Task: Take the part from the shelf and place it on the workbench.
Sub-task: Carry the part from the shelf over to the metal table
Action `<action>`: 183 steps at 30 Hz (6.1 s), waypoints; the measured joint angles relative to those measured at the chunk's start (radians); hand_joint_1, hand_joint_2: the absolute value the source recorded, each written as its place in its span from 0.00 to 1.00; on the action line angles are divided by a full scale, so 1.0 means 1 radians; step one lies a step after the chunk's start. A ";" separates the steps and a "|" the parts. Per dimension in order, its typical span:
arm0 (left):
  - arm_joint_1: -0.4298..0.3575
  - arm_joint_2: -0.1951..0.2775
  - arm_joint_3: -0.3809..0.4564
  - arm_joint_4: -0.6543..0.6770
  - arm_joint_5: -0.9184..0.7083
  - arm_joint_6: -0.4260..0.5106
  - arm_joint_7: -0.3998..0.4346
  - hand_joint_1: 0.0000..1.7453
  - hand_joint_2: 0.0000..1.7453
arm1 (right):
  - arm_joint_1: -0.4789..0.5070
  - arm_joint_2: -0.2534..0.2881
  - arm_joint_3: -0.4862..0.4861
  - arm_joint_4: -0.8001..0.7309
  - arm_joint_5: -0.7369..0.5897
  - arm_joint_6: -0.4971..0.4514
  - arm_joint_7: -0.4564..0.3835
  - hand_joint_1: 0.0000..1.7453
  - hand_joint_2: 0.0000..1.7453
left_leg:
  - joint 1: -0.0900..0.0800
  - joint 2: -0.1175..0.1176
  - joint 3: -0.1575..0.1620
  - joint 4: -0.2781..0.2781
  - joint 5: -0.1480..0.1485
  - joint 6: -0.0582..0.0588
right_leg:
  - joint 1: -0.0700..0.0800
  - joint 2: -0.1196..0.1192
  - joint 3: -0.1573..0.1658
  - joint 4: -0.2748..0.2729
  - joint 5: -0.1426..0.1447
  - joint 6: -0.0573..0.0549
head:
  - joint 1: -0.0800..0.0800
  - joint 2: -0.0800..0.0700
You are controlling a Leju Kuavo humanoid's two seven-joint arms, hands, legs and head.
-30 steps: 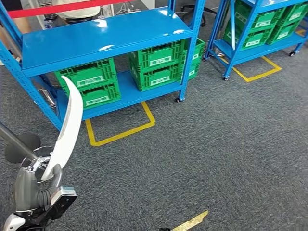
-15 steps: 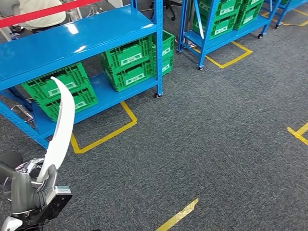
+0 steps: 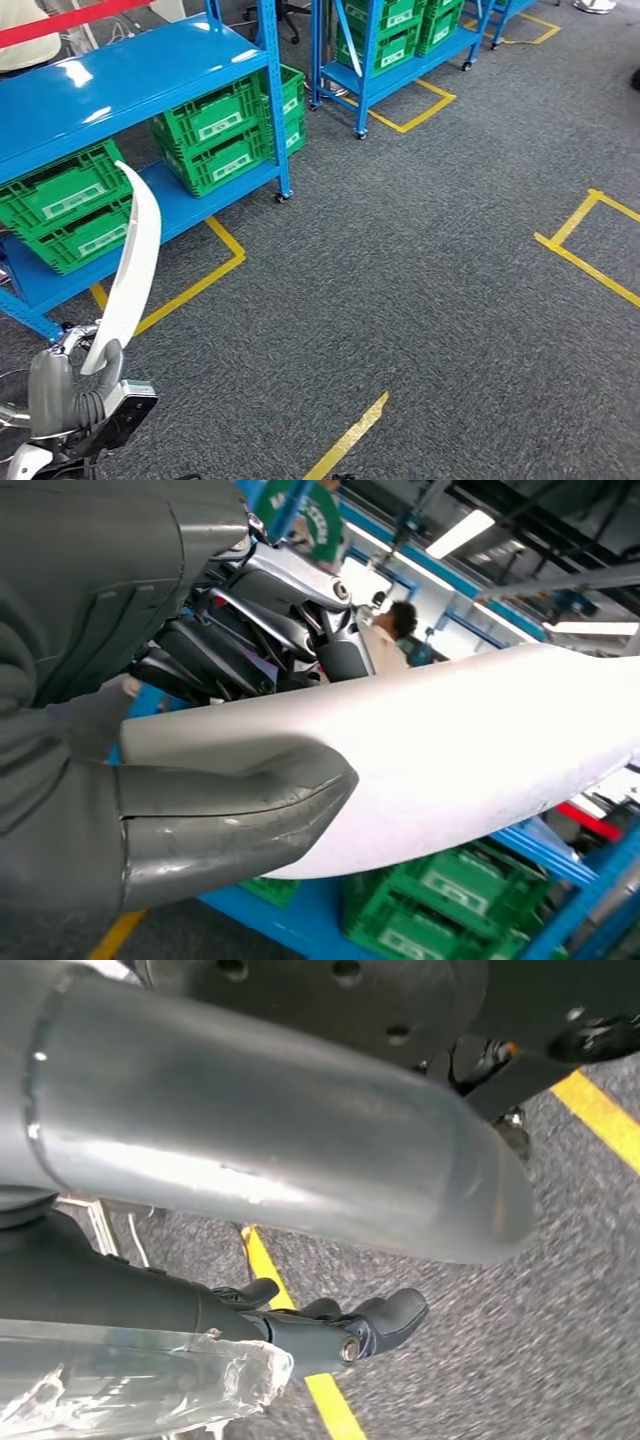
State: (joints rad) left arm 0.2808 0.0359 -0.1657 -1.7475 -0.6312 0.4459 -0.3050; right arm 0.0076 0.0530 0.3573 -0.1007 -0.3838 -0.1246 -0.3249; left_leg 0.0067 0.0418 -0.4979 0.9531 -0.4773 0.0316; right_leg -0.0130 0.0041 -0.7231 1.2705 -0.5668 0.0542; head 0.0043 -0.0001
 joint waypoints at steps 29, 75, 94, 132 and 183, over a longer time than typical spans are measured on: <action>-0.009 0.005 0.011 0.030 0.046 -0.061 -0.053 1.00 1.00 | -0.009 0.010 0.024 0.003 -0.054 0.001 0.006 0.00 0.00 | -0.003 -0.030 -0.008 -0.011 0.013 0.005 | -0.001 0.007 0.002 -0.041 0.006 -0.012 | 0.014 0.000; -0.065 -0.027 0.070 0.128 0.045 -0.078 -0.127 1.00 1.00 | -0.014 0.011 0.087 -0.001 -0.100 -0.007 0.025 0.00 0.00 | -0.008 -0.032 -0.130 0.288 -0.157 -0.045 | 0.000 0.016 0.138 -0.268 0.107 -0.065 | 0.006 0.000; -0.127 0.016 0.045 0.149 0.086 -0.162 -0.183 1.00 1.00 | -0.012 0.000 0.139 -0.001 -0.095 0.009 0.016 0.00 0.00 | -0.011 -0.007 -0.031 0.030 -0.008 -0.008 | 0.003 0.003 -0.029 0.029 -0.012 -0.019 | 0.015 0.000; -0.304 0.048 -0.033 0.203 -0.033 -0.237 -0.145 1.00 1.00 | -0.025 -0.017 0.214 -0.007 -0.077 0.025 0.022 0.00 0.00 | -0.010 0.073 -0.051 0.050 -0.010 -0.032 | 0.026 -0.050 0.145 -0.267 0.092 -0.053 | 0.017 0.000; -0.432 0.000 -0.053 0.286 -0.080 -0.162 0.022 1.00 1.00 | -0.036 -0.017 0.286 -0.030 -0.052 0.060 0.032 0.00 0.00 | 0.006 -0.036 -0.074 0.053 0.001 -0.007 | 0.008 0.006 0.062 -0.058 -0.023 -0.016 | 0.030 0.000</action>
State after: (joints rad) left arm -0.1511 0.0356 -0.2190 -1.4611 -0.7111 0.2837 -0.2830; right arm -0.0285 0.0356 0.6436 -0.1307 -0.4360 -0.0648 -0.2930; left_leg 0.0132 0.0060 -0.5723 1.0062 -0.4762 0.0245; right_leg -0.0050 0.0096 -0.6609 1.2120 -0.5893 0.0382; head 0.0339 0.0000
